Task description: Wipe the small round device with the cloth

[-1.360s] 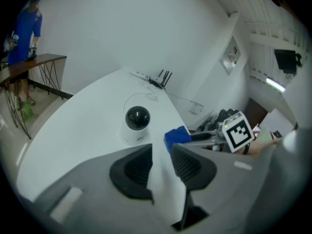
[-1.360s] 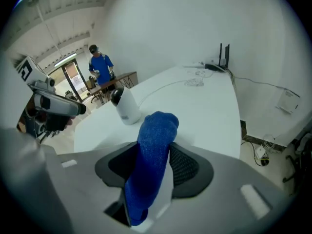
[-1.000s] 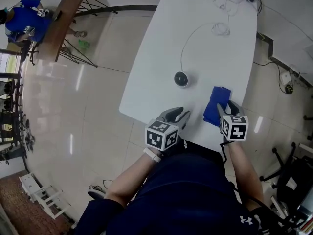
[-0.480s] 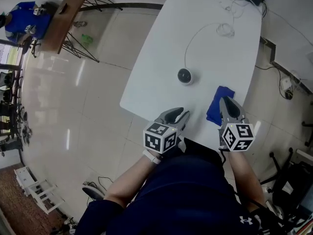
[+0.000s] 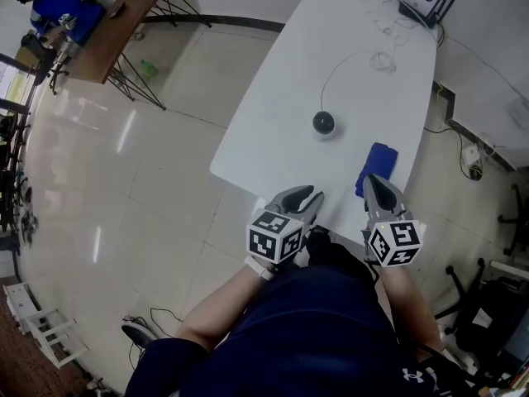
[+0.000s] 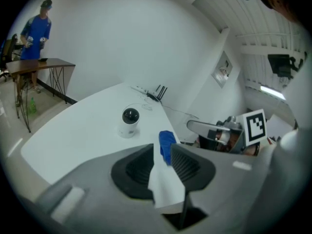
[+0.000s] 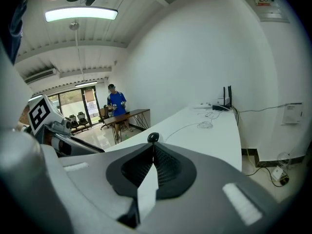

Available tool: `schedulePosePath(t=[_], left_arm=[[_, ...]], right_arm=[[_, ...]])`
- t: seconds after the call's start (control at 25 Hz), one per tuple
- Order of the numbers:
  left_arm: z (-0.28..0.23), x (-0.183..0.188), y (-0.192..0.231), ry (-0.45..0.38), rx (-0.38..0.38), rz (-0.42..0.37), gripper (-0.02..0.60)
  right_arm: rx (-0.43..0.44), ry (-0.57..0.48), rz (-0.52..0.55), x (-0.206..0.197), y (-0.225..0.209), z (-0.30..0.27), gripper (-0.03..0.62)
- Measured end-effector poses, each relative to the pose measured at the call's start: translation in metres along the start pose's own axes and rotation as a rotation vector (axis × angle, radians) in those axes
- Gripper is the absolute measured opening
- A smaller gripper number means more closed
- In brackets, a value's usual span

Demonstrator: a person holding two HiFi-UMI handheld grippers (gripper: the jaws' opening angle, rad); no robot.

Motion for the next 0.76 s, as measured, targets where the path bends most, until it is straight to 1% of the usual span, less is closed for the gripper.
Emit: schedulePosePath(t=[0.16, 0.24, 0.4, 0.56, 0.76], left_arm=[[0.022, -0.008, -0.008, -0.043, 0.002, -0.071, 0.106], [0.036, -0.017, -0.011, -0.059, 0.003, -0.091, 0.106], [0.066, -0.049, -0.017, -0.061, -0.013, -0.095, 0.106], [0.090, -0.082, -0.020, -0.057, -0.015, -0.100, 0.106], [0.123, -0.109, -0.017, -0.059, -0.002, -0.094, 0.106]], right_arm=[[-0.046, -0.060, 0.035, 0.004, 0.016, 0.020, 0.012], [-0.068, -0.083, 0.041, 0.003, 0.026, 0.029, 0.012], [-0.110, -0.116, 0.051, -0.001, 0.048, 0.051, 0.012], [-0.140, -0.159, 0.065, -0.004, 0.070, 0.075, 0.012], [-0.156, -0.170, 0.075, -0.016, 0.106, 0.099, 0.012]])
Point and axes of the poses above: the fingertips, and each gripper's own axes: z backward along the fingers, y to its left, x out of its top, the point moved 4 cm from there along z, backward along the fingers, and after that the axes turned 12 degrees about y, right-handed, at the moved point
